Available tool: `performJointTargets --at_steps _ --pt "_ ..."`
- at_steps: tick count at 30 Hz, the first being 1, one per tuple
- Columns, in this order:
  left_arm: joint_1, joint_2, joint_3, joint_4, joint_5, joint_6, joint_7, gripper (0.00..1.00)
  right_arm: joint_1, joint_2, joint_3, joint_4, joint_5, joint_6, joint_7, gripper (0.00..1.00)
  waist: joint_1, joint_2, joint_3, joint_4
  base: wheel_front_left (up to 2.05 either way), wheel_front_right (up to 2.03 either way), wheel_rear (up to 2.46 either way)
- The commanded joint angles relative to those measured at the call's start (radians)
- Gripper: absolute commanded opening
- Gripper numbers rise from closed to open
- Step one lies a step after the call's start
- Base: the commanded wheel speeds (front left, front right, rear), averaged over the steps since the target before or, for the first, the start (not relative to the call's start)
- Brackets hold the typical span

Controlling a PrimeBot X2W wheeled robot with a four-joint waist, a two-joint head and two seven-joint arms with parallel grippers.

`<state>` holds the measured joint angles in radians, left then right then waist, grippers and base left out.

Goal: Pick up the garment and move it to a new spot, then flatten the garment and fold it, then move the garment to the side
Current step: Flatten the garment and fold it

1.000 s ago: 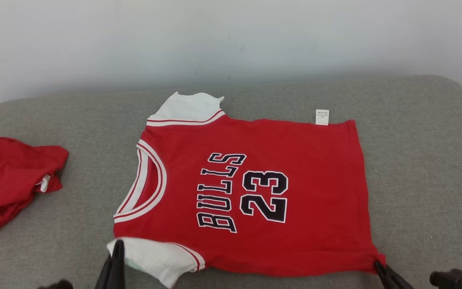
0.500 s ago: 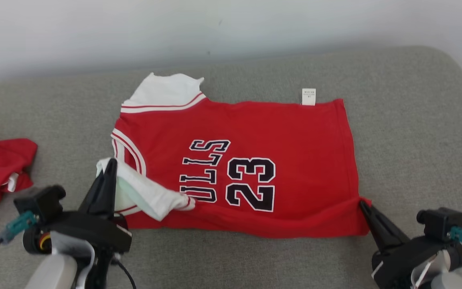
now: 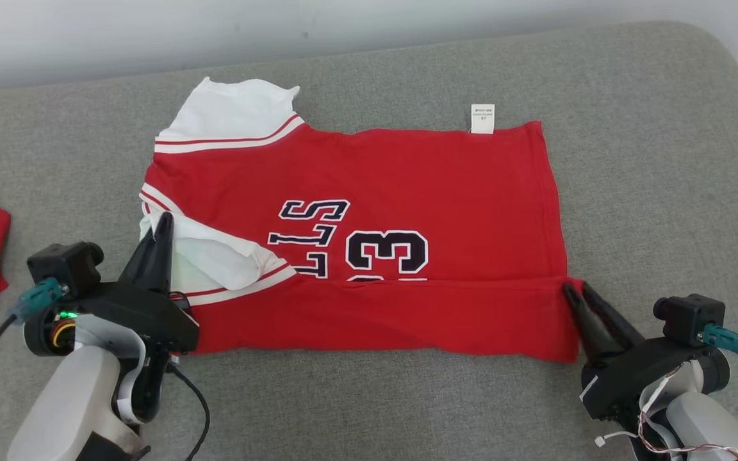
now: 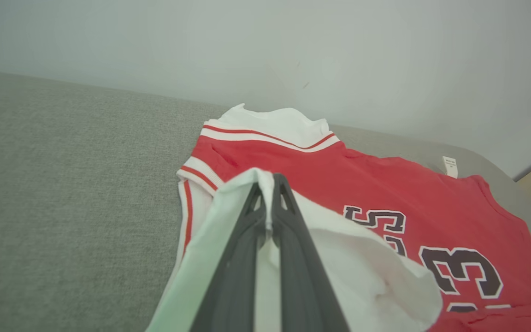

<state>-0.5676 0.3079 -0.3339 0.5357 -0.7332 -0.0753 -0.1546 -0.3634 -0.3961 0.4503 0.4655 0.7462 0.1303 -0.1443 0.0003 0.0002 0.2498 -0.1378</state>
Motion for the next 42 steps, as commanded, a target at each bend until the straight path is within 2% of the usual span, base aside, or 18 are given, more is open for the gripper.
performJointTargets --at_steps 1,6,12,24,32,37,38,39,40,42 --pt "-0.008 -0.003 -0.003 0.015 0.008 -0.005 -0.017 1.0 -0.005 -0.005 0.005 0.008 -0.001 0.001 -0.017 1.0 -0.0003 -0.0002 -0.013 0.008 0.0 0.0 0.0" --pt "0.013 -0.016 -0.009 0.056 0.016 -0.02 -0.069 1.0 0.041 -0.038 -0.003 0.029 -0.015 0.001 -0.064 1.0 -0.0003 -0.0002 -0.058 0.033 0.0 0.0 0.0" --pt "0.089 -0.01 0.01 0.042 0.001 -0.026 -0.096 1.0 0.147 -0.049 -0.033 -0.019 -0.026 0.001 -0.081 1.0 -0.0003 -0.0002 -0.103 0.053 0.0 0.0 0.0" --pt "0.236 -0.003 -0.007 0.032 0.004 -0.004 -0.092 1.0 0.225 0.011 -0.096 -0.029 -0.097 0.001 -0.06 1.0 -0.0003 -0.0002 -0.101 0.068 0.0 0.0 0.0" --pt "0.228 -0.004 -0.025 0.075 0.016 0.012 -0.084 1.0 0.202 0.059 -0.119 0.001 -0.166 0.001 -0.042 1.0 -0.0003 -0.0002 -0.071 0.058 0.0 0.0 0.0" --pt "0.207 -0.009 -0.026 0.109 0.008 0.006 -0.083 1.0 0.19 0.097 -0.125 0.02 -0.183 0.001 -0.031 1.0 -0.0003 -0.0002 -0.052 0.057 0.0 0.0 0.0" --pt "0.204 -0.012 -0.029 0.117 0.005 0.003 -0.077 0.76 0.187 0.103 -0.125 0.025 -0.183 0.001 -0.026 0.39 -0.0003 -0.0002 -0.05 0.057 0.0 0.0 0.0" --pt "0.2 -0.016 -0.033 0.125 0.003 -0.002 -0.072 0.44 0.182 0.109 -0.123 0.029 -0.182 0.001 -0.024 0.05 -0.0003 -0.0002 -0.047 0.058 0.0 0.0 0.0" --pt "0.196 -0.017 -0.035 0.13 0.002 -0.004 -0.073 0.0 0.179 0.114 -0.121 0.033 -0.179 0.001 -0.024 0.0 -0.0003 -0.0002 -0.046 0.06 0.0 0.0 0.0" --pt "0.191 -0.022 -0.039 0.143 0.0 -0.009 -0.075 0.0 0.175 0.121 -0.126 0.04 -0.175 0.001 -0.035 0.0 -0.0003 -0.0002 -0.048 0.066 0.0 0.0 0.0"
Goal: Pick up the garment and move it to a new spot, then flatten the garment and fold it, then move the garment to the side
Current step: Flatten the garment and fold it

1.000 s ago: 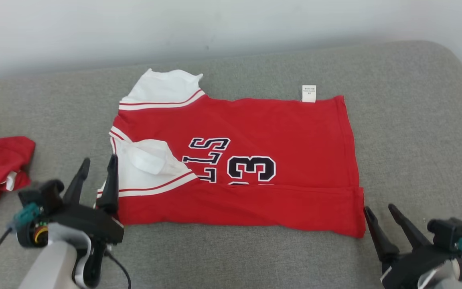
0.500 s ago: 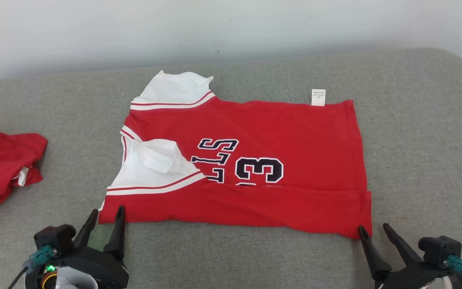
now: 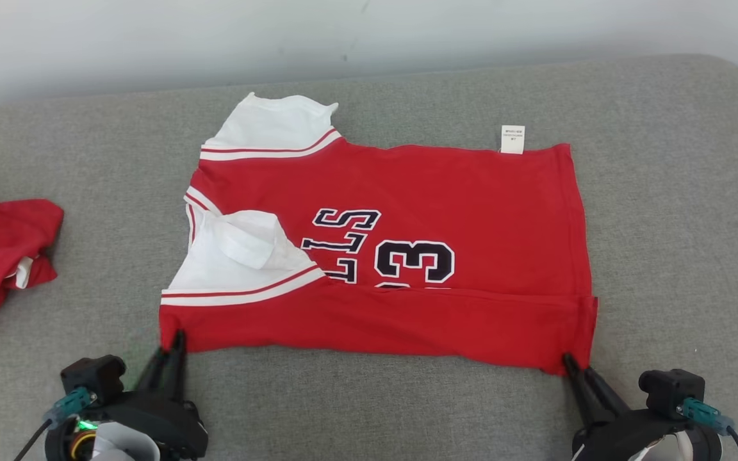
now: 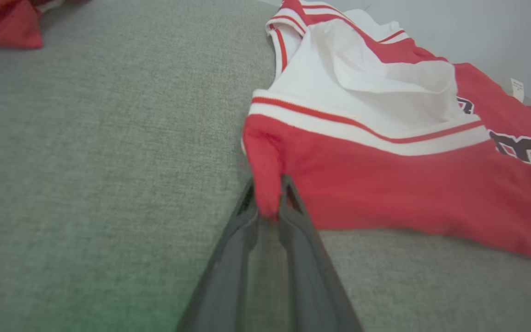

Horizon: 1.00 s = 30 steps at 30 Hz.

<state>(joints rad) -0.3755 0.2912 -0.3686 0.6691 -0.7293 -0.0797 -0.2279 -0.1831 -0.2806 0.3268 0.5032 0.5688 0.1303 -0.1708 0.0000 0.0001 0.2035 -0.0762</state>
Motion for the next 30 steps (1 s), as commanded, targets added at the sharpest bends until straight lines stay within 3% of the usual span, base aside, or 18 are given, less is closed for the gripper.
performJointTargets --at_steps 1,10,19,28,29,30 --pt "-0.002 -0.008 -0.004 0.014 -0.007 -0.006 -0.004 0.0 -0.007 0.008 -0.003 0.006 0.005 0.001 -0.012 0.0 0.0 -0.0001 -0.007 0.008 0.0 0.0 0.0" --pt "0.088 -0.029 0.012 -0.004 -0.032 -0.02 -0.029 0.0 0.047 -0.027 -0.03 0.004 0.03 0.001 -0.02 0.0 0.0 -0.0001 -0.102 0.029 0.0 0.0 0.0" --pt "0.265 -0.064 0.032 -0.147 -0.041 0.018 -0.036 0.0 0.162 -0.068 -0.074 -0.078 0.042 0.001 0.028 0.0 0.0 -0.0001 -0.156 0.053 0.0 0.0 0.0" --pt "0.36 -0.086 0.009 -0.193 -0.045 0.03 -0.024 0.0 0.253 -0.059 -0.13 -0.147 0.013 0.001 0.101 0.0 0.0 -0.0001 -0.171 0.075 0.0 0.0 0.0" --pt "0.362 -0.087 0.007 -0.193 -0.046 0.031 -0.023 0.29 0.255 -0.056 -0.138 -0.152 0.006 0.001 0.105 0.36 0.0 -0.0001 -0.174 0.076 0.0 0.0 0.0" --pt "0.361 -0.084 0.007 -0.195 -0.036 0.035 -0.025 1.0 0.259 -0.051 -0.144 -0.155 -0.001 0.001 0.11 1.0 0.0 -0.0001 -0.176 0.076 0.0 0.0 0.0"
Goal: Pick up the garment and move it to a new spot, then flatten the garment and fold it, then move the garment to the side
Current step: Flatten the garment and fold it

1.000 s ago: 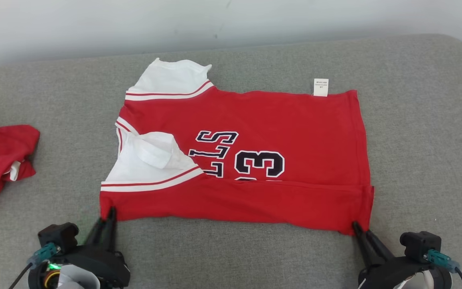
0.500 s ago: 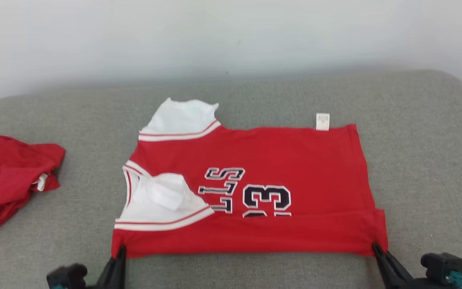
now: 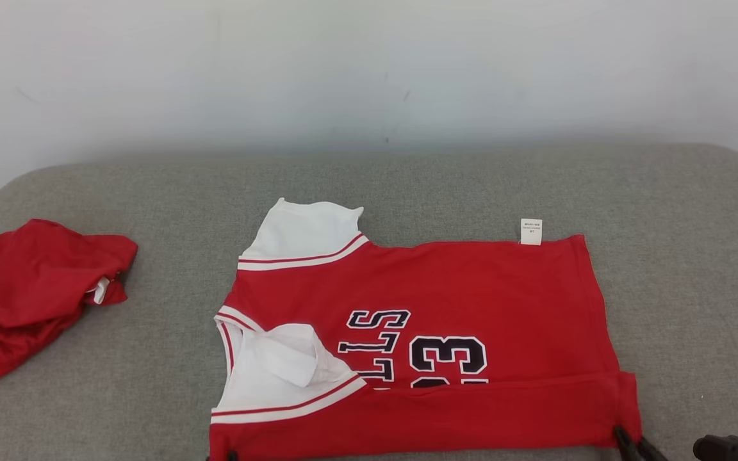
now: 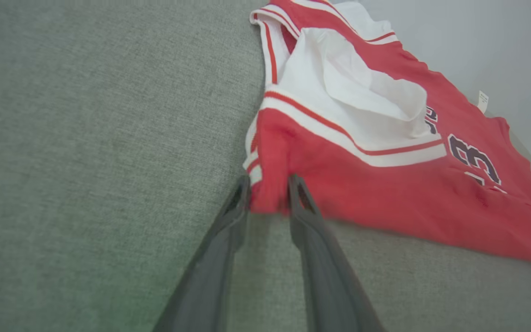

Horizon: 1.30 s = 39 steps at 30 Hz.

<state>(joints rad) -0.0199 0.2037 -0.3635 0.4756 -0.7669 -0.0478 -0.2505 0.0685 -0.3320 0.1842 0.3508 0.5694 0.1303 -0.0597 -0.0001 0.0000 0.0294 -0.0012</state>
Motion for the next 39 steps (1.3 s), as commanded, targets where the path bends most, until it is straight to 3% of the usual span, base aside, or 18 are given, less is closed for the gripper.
performJointTargets --at_steps 1,9,15,21,39 --pt "0.005 0.004 0.001 -0.003 0.01 0.003 -0.004 1.0 0.011 0.006 -0.008 -0.005 -0.01 0.001 0.004 1.0 0.0001 0.0 -0.004 0.001 0.0 0.0 0.0" --pt "0.005 0.007 0.072 -0.079 0.056 0.03 -0.016 1.0 -0.003 0.047 -0.073 -0.079 -0.069 0.001 -0.023 1.0 0.0001 0.0 -0.03 -0.018 0.0 0.0 0.0" --pt "0.024 -0.009 0.226 -0.256 0.195 0.049 -0.015 1.0 -0.025 0.107 -0.103 -0.161 -0.121 0.001 -0.102 1.0 0.0001 0.0 -0.046 -0.035 0.0 0.0 0.0" --pt "0.027 0.002 0.295 -0.34 0.311 0.053 -0.015 1.0 -0.036 0.156 -0.12 -0.214 -0.186 0.001 -0.154 1.0 0.0001 0.0 -0.052 -0.039 0.0 0.0 0.0" --pt "0.07 -0.004 0.293 -0.366 0.45 0.04 -0.015 1.0 0.005 0.229 -0.152 -0.263 -0.3 0.001 -0.197 1.0 0.0001 0.0 -0.048 -0.027 0.0 0.0 0.0"
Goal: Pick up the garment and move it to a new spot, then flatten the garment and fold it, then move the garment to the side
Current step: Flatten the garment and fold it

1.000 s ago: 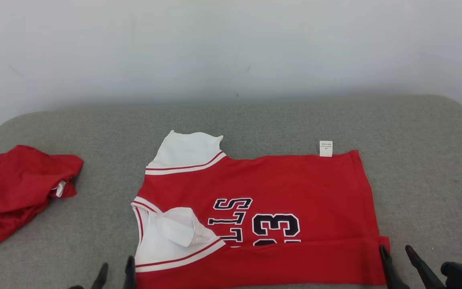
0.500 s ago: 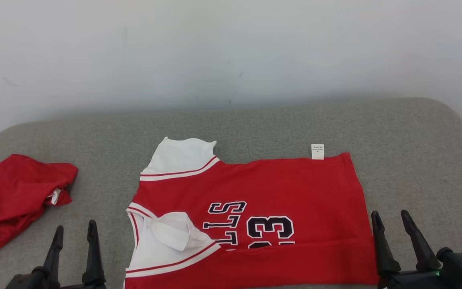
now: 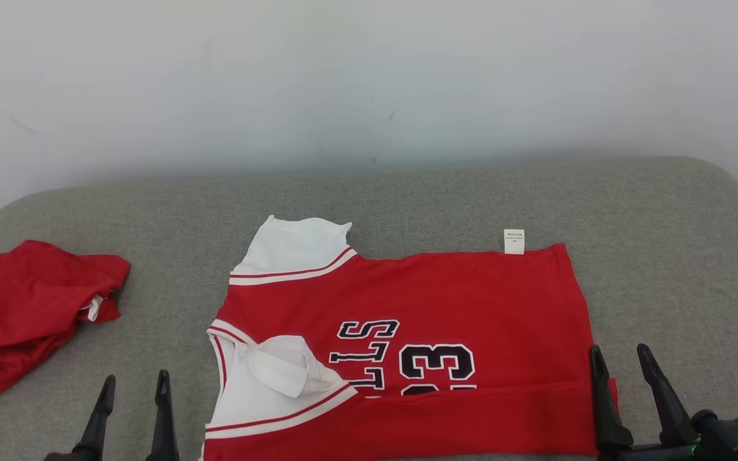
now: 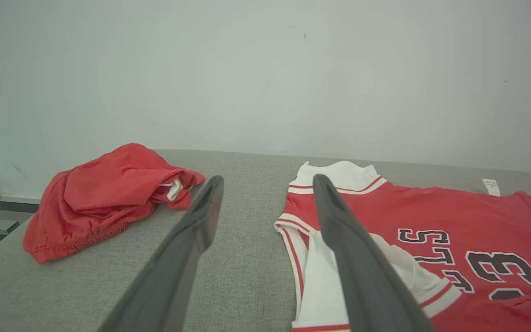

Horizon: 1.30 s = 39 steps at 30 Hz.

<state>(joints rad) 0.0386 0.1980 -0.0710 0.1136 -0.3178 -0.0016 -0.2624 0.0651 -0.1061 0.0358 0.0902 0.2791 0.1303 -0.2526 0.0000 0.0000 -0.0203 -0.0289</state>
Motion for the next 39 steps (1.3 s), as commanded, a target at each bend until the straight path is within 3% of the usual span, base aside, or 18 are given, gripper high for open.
performJointTargets --at_steps 1,11,26,39 --pt "0.016 0.002 0.002 -0.006 0.004 -0.004 -0.003 1.0 0.013 0.005 -0.004 -0.004 -0.012 0.001 -0.005 1.0 0.0 0.0 0.003 0.002 0.0 0.0 0.0" --pt "0.048 -0.002 0.04 -0.038 0.031 0.023 -0.003 1.0 0.037 0.02 0.0 -0.014 -0.037 0.001 -0.01 1.0 0.0 0.0 0.01 0.006 0.0 0.0 0.0" --pt "0.034 -0.015 0.06 -0.03 0.03 -0.018 -0.003 1.0 0.02 0.016 0.006 0.012 -0.029 0.001 -0.007 1.0 0.0 0.0 0.013 0.011 0.0 0.0 0.0" --pt "-0.244 0.086 0.029 0.034 0.025 -0.082 0.093 1.0 -0.168 -0.045 -0.037 0.077 0.007 0.001 0.066 1.0 0.0 0.0 0.124 -0.023 0.0 0.0 0.0"
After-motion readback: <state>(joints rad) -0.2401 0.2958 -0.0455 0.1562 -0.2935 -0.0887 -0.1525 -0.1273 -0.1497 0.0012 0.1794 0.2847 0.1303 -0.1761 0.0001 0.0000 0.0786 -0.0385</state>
